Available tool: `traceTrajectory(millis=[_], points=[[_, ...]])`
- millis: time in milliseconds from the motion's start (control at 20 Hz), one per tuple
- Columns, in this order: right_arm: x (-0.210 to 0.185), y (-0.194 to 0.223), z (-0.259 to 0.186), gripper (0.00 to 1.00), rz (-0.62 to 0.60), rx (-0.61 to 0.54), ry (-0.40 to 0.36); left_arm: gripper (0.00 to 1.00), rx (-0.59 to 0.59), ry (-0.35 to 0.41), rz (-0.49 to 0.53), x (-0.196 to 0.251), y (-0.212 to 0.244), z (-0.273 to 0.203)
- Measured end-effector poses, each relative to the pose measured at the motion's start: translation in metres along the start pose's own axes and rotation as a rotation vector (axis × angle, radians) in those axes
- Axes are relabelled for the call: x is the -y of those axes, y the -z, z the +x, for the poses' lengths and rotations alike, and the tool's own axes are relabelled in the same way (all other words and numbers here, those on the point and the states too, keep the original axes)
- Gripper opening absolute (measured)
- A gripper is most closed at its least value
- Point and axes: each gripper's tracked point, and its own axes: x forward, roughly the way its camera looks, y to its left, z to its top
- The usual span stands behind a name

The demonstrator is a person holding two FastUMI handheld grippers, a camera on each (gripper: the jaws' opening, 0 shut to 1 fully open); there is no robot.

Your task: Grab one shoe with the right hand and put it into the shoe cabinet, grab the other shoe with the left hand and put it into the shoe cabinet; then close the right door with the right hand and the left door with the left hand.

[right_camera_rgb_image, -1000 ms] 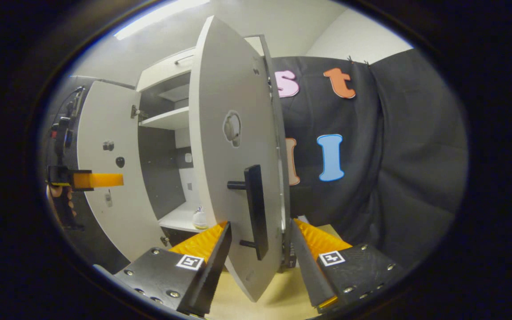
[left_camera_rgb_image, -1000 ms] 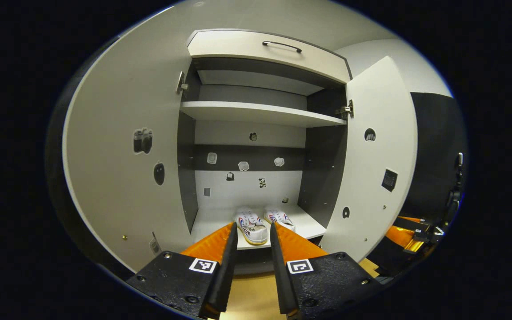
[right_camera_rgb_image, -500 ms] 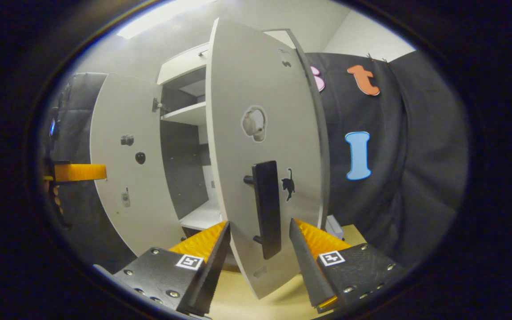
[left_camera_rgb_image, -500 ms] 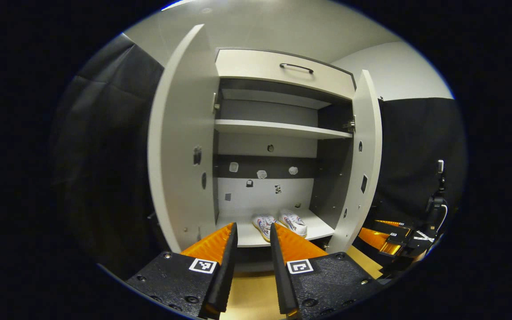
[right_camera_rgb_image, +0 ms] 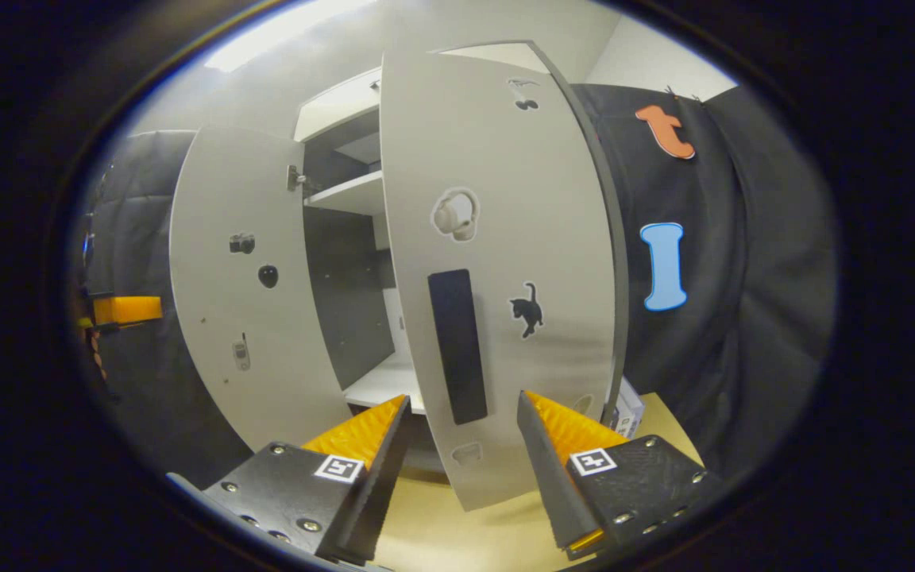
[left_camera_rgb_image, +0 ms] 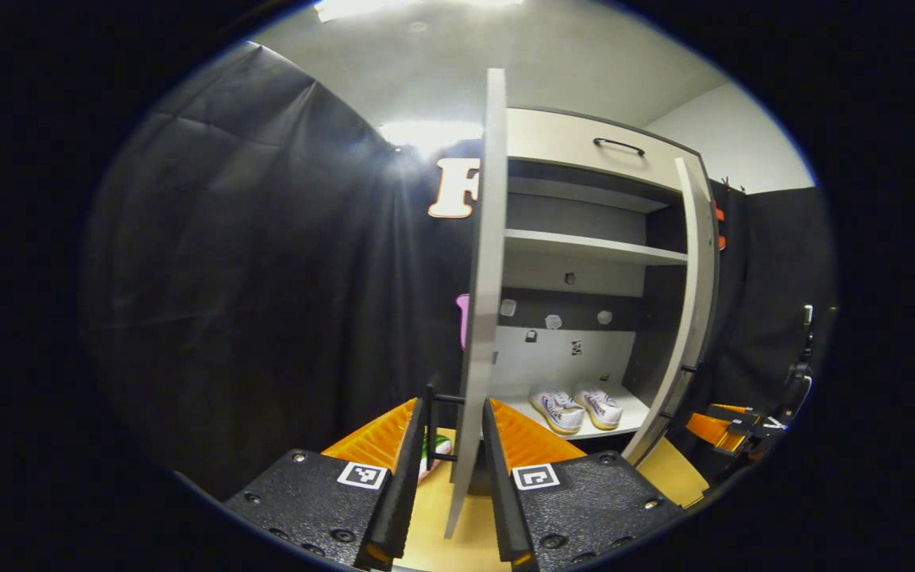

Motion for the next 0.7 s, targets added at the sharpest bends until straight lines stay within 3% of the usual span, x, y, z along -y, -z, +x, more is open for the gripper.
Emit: traceTrajectory(millis=[150,450,500,600,650,700], points=[[-0.003,0.002,-0.002,0.80,0.005,-0.001,0.012,0.43,-0.023,-0.021,-0.003,-0.017,0.011,0.013],[0.004,0.007,-0.008,0.80,0.023,-0.004,0.057,0.43,-0.071,0.045,-0.019,-0.011,0.030,0.028],[0.006,0.006,-0.009,0.80,0.030,-0.004,0.063,0.51,-0.072,0.049,-0.007,-0.010,0.032,0.029],[0.007,0.006,-0.011,0.80,0.041,-0.002,0.071,0.36,-0.073,0.074,-0.010,-0.004,0.032,0.031],[0.007,0.006,-0.012,0.80,0.046,0.000,0.073,0.42,-0.073,0.087,-0.019,-0.002,0.032,0.031],[0.007,0.005,-0.012,0.80,0.049,0.003,0.075,0.39,-0.075,0.099,-0.022,-0.001,0.032,0.031]])
